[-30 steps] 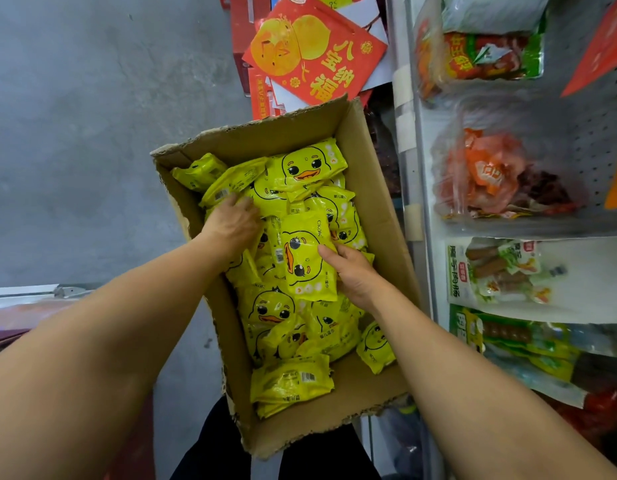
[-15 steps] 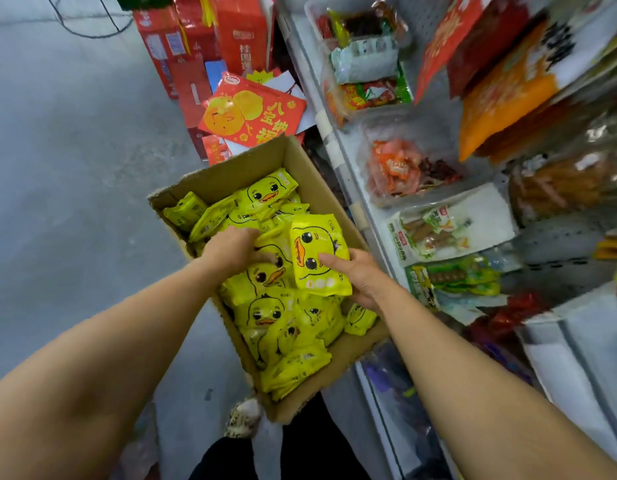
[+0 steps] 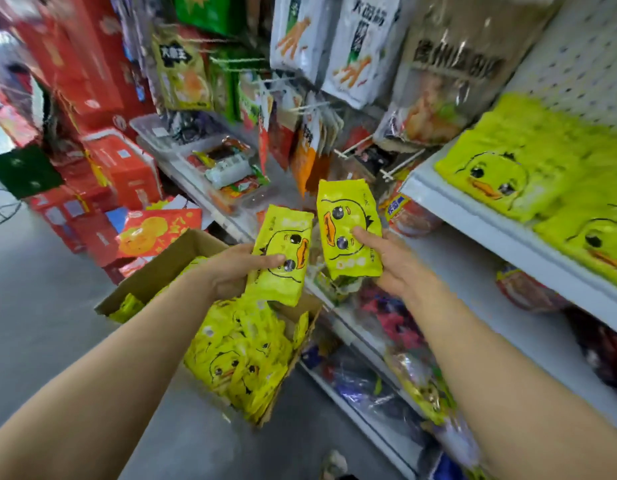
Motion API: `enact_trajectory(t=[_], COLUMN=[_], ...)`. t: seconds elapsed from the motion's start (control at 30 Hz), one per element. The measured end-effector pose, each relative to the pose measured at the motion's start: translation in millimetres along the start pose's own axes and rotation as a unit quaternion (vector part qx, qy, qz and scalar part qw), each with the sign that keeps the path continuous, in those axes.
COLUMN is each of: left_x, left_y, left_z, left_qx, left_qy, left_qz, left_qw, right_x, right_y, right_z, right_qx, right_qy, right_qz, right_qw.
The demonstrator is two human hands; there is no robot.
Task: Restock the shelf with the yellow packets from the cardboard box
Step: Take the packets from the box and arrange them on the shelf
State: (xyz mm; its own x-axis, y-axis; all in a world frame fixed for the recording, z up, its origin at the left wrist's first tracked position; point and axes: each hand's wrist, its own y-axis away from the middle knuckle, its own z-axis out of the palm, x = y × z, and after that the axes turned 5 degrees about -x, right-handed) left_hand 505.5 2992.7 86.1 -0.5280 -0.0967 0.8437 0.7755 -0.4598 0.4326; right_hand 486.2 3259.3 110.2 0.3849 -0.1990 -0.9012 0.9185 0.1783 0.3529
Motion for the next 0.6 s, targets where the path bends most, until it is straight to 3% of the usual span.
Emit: enact_trajectory(t=[0.13, 0.27, 0.6], left_x=[46.7, 95.6, 136.8], left_y=[-0.3, -6.4, -30.2], left_z=[55.6, 116.0, 311.8], left_qx=[-0.074, -0.135, -0.205], left_qy=[-0.109, -0.238, -0.373], left_qz=[0.028, 0.044, 0.100], left_qw=[0.991, 0.961, 0.900], right_x=[-62.4, -118.4, -183.1], right_y=[54.2, 112.3, 264.9], right_z=[-21.7, -57.7, -167.5], right_qx=[0.034, 0.102, 0.236], right_qy=[-0.029, -0.023, 0.030], right_qz=[-0.085, -0.152, -0.219], right_qw=[0.995, 0.983, 0.946])
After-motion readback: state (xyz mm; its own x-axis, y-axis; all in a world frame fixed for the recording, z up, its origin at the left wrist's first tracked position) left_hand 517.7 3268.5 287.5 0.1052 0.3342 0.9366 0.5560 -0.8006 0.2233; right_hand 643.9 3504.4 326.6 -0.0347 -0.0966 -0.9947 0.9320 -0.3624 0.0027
